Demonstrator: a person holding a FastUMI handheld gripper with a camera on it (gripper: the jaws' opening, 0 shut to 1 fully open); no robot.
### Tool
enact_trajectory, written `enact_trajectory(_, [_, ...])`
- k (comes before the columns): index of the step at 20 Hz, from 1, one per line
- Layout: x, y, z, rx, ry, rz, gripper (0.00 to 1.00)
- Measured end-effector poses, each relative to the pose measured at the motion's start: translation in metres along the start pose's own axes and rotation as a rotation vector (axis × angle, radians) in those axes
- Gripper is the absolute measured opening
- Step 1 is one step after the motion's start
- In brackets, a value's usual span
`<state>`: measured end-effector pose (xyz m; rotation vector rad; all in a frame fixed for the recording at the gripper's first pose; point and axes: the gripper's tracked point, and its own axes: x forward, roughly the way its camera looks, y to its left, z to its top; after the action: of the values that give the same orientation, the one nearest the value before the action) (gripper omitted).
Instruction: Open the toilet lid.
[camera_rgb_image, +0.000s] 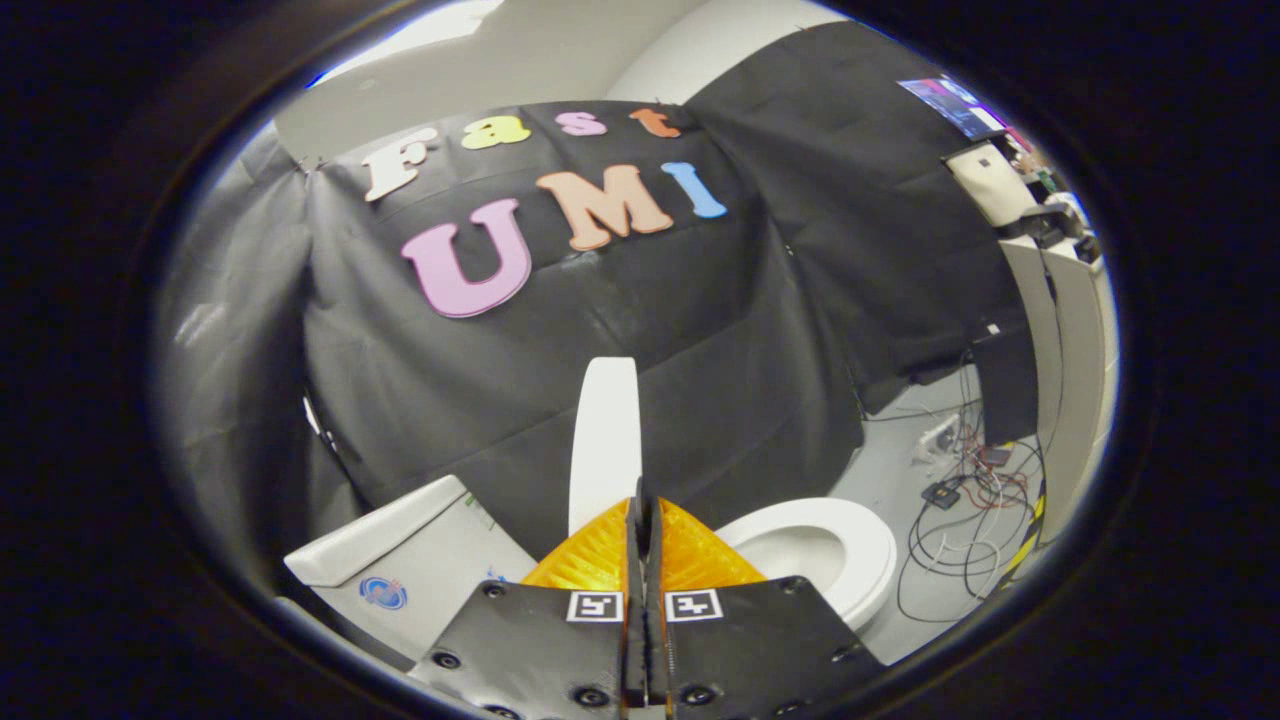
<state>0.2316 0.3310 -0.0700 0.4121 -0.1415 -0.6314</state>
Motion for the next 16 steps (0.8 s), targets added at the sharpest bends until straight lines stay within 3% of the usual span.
enact_trajectory(5, [0.002,0.035,0.003,-0.013,-0.002,0.062,0.02])
enact_trajectory(16, [-0.001,0.121,-0.009,-0.164,0.013,0.303,0.02])
